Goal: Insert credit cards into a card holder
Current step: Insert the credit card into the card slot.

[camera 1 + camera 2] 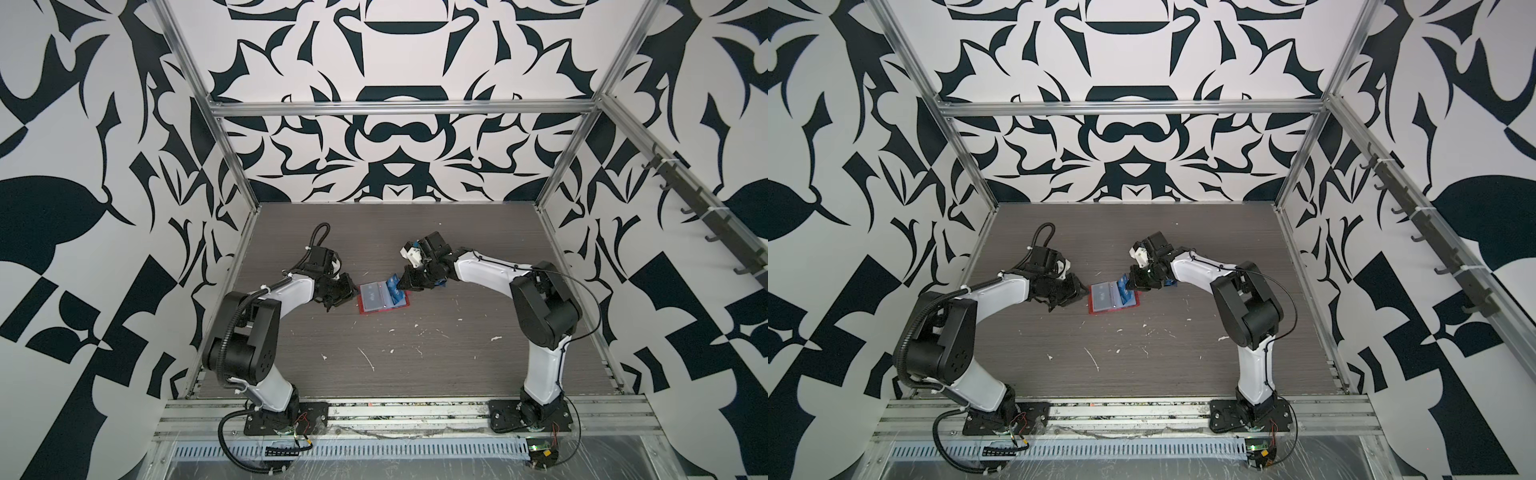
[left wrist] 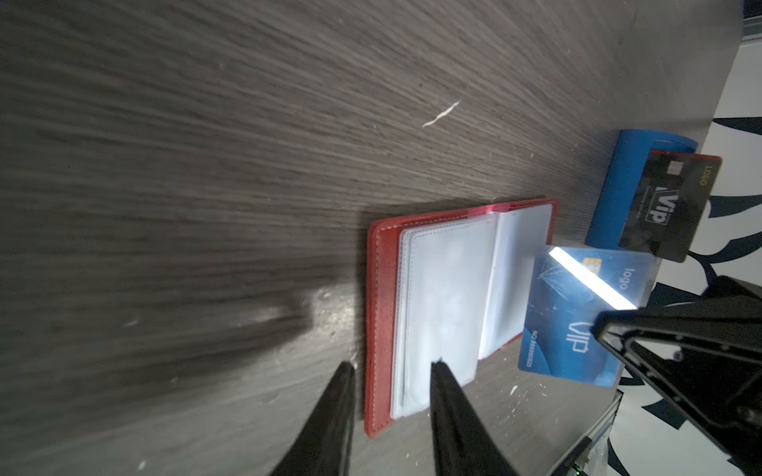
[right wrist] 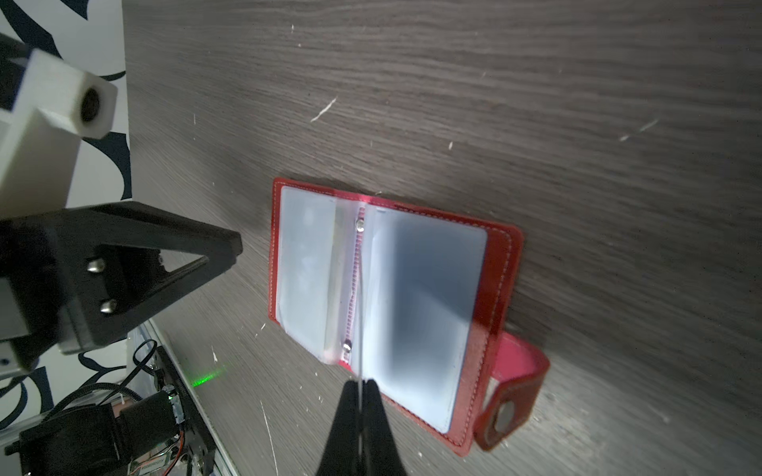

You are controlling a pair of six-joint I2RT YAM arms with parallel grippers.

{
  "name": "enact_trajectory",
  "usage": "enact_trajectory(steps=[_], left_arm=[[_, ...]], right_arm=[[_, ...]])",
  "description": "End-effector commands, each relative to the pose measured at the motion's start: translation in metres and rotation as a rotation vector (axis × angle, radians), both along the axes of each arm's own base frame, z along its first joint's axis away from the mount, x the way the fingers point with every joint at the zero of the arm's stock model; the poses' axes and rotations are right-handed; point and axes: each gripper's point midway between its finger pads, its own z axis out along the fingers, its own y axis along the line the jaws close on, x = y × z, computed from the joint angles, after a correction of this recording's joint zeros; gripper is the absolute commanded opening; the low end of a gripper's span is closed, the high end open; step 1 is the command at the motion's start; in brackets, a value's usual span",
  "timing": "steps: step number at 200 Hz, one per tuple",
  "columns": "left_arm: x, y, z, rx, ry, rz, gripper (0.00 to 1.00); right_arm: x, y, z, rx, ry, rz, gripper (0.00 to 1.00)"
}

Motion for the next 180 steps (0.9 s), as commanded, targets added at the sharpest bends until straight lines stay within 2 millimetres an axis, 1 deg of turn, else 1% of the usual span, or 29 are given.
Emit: enact_trajectory(steps=[1, 37, 76, 114, 138, 161, 180], left_arm=[[0.002, -0.005, -0.008, -0.033, 0.016, 0.003, 0.33], [0.002, -0.004, -0.019, -0.027, 0.035, 0.012, 0.32], [0.001, -0.003, -0.030, -0.017, 0.058, 0.019, 0.28], [0.001, -0.002, -0.035, -0.011, 0.067, 0.024, 0.25], [0.001, -0.003, -0.038, -0.013, 0.072, 0.025, 0.20], [0.001, -0.004, -0.037, -0.023, 0.070, 0.024, 0.09], [0.002, -0.005, -0.035, -0.033, 0.063, 0.023, 0.03]], right_arm=[[0.008, 0.015, 0.023, 0.062, -0.047, 0.015, 0.00], [0.006, 0.021, 0.019, 0.078, -0.033, 0.029, 0.00], [0.005, 0.025, 0.016, 0.086, -0.023, 0.039, 0.00], [0.004, 0.028, 0.011, 0.089, -0.007, 0.043, 0.00], [0.003, 0.029, 0.007, 0.089, 0.003, 0.048, 0.00], [0.002, 0.029, 0.004, 0.086, 0.011, 0.050, 0.00], [0.001, 0.029, 0.002, 0.088, 0.014, 0.053, 0.00]])
